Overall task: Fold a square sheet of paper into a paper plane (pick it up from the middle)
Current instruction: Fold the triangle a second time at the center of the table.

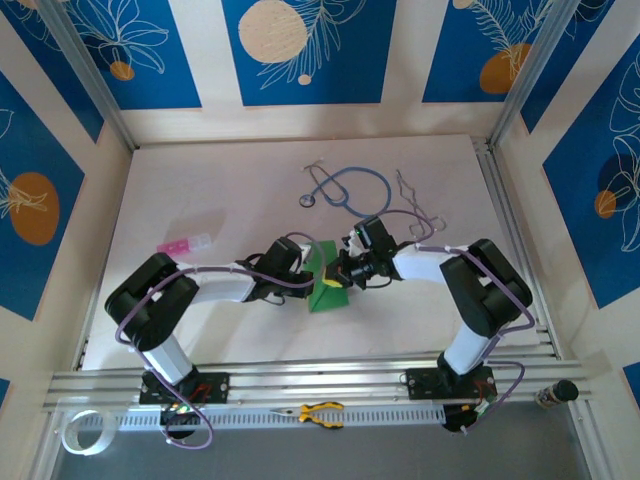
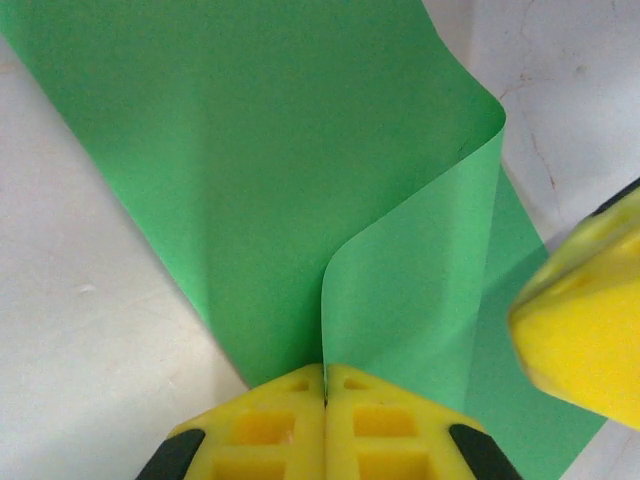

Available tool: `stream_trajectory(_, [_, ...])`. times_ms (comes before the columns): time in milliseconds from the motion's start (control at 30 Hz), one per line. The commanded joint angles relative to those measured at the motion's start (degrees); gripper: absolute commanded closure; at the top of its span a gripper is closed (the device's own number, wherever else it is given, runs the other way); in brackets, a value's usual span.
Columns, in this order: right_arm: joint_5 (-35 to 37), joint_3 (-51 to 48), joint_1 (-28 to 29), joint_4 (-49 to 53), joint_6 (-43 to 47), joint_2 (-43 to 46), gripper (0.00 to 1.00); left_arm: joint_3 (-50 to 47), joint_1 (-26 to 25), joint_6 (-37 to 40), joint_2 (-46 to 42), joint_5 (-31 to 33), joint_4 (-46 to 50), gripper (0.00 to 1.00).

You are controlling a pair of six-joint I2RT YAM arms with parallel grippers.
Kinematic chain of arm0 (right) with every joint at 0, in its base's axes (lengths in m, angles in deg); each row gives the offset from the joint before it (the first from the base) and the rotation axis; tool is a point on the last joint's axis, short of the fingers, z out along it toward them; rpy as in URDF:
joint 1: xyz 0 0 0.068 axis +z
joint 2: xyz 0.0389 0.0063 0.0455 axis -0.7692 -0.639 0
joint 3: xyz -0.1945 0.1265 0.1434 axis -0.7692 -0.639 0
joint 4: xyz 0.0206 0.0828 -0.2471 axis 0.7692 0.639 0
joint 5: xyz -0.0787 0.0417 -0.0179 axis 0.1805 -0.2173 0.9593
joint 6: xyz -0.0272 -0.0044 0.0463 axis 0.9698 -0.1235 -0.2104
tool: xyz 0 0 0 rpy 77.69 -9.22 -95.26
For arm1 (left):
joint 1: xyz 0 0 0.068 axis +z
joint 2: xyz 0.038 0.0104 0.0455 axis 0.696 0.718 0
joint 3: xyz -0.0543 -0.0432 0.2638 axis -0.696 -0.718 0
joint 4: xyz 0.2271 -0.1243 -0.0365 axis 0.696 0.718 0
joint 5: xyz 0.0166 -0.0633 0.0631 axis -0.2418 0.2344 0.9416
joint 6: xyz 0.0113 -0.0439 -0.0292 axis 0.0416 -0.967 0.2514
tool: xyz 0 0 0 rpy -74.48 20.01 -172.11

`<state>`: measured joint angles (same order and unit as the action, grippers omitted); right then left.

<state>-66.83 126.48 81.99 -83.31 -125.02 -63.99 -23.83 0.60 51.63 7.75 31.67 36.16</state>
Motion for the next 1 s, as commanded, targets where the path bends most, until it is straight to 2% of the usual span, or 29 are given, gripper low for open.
stream_trajectory(0, [-1.51,1.65,0.38,0.27,-0.56,-1.45,1.00,-0.58,0.58,0.23,1.42,-1.12,1.55,1.00])
stream_trajectory(500, [-2.03,2.55,0.85,-0.18,-0.32,-4.86,1.00,-0.15,0.60,0.42,1.70,-1.29,1.94,1.00])
stream_trajectory(967, [0.59,-3.43,-0.41,-3.29,-1.47,-5.96,1.00,-0.10,0.60,0.61,2.07,-1.14,2.27,1.00])
